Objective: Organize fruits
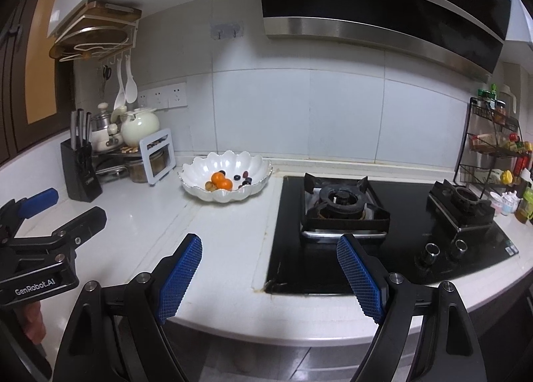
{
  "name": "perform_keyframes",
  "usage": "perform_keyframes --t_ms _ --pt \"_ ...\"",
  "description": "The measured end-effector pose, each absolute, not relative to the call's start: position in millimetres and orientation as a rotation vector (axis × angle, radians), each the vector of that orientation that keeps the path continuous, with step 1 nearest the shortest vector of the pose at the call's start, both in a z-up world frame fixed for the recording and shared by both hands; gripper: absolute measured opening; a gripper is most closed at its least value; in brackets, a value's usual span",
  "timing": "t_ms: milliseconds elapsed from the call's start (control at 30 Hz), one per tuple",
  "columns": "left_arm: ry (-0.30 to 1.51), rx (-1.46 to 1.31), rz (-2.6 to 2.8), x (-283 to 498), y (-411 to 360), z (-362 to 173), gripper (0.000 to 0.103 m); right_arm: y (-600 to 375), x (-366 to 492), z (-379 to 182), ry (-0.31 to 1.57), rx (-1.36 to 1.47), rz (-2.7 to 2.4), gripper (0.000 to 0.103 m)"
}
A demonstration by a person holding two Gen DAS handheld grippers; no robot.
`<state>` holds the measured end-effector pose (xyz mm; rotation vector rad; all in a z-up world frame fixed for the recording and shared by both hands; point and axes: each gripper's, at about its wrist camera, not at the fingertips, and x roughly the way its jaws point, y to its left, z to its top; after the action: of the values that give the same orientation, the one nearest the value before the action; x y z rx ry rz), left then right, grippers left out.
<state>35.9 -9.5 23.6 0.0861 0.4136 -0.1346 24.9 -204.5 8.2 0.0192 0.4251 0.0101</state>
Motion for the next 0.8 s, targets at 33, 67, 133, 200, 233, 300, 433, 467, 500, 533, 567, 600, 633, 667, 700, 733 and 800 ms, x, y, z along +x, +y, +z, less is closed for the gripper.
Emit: perform_keyframes --t_ms 33,67,133,200,233,300,433,467,500,533,567,600,633,667,700,733,800 --pt "0.411 0.089 -0.135 33.2 -9.7 24.1 0.103 -203.8 23.0 8.8 0.424 0.019 0.011 0.084" --pt "0.410 0.091 -0.133 31.6 -10.2 24.5 0.103 -203.5 21.0 9.2 0.422 0.019 0.012 0.084" --pt "0.408 0.092 -0.135 26.6 -10.8 25.2 0.103 -203.3 15.6 10.1 0.417 0.021 0.011 0.084" --pt "0.406 0.093 -0.134 23.0 -11.7 25.8 0.103 -203.6 12.1 10.5 0.413 0.021 0.011 0.084" --pt "0.406 0.093 -0.134 21.8 -12.3 26.0 0.103 -203.7 10.0 10.7 0.411 0.021 0.012 0.084" --pt "0.407 0.091 -0.139 20.0 -12.8 26.8 0.103 -203.9 6.2 11.1 0.408 0.020 0.015 0.084" --pt "0.400 0.091 -0.140 15.5 -15.2 28.4 0.103 -204.9 0.0 12.8 0.398 0.019 0.013 0.084" --pt "0.397 0.091 -0.141 14.5 -15.5 29.0 0.103 -205.4 -1.1 13.5 0.396 0.019 0.012 0.084" --pt "0.394 0.092 -0.142 13.2 -16.0 29.5 0.103 -205.9 -2.4 14.1 0.394 0.021 0.012 0.084" --pt "0.392 0.092 -0.142 12.1 -16.2 30.1 0.103 -206.3 -3.3 14.2 0.393 0.023 0.012 0.084" --pt "0.389 0.093 -0.142 10.9 -16.6 30.6 0.103 -206.6 -4.1 14.5 0.393 0.024 0.011 0.084" --pt "0.387 0.094 -0.142 10.2 -16.9 30.9 0.103 -206.9 -5.3 14.8 0.391 0.023 0.011 0.084" --pt "0.387 0.095 -0.143 9.9 -17.4 31.3 0.103 -207.1 -6.4 15.1 0.389 0.022 0.010 0.084" --pt "0.386 0.094 -0.145 9.1 -17.6 31.9 0.103 -207.5 -7.6 15.2 0.387 0.022 0.009 0.084" --pt "0.384 0.094 -0.146 8.6 -18.0 32.5 0.103 -207.7 -8.7 15.4 0.386 0.022 0.009 0.084" --pt "0.383 0.095 -0.146 8.4 -18.0 33.0 0.103 -207.9 -9.3 15.6 0.385 0.023 0.009 0.084" --pt "0.380 0.096 -0.147 7.1 -18.6 33.7 0.103 -208.2 -10.4 16.0 0.383 0.024 0.008 0.084"
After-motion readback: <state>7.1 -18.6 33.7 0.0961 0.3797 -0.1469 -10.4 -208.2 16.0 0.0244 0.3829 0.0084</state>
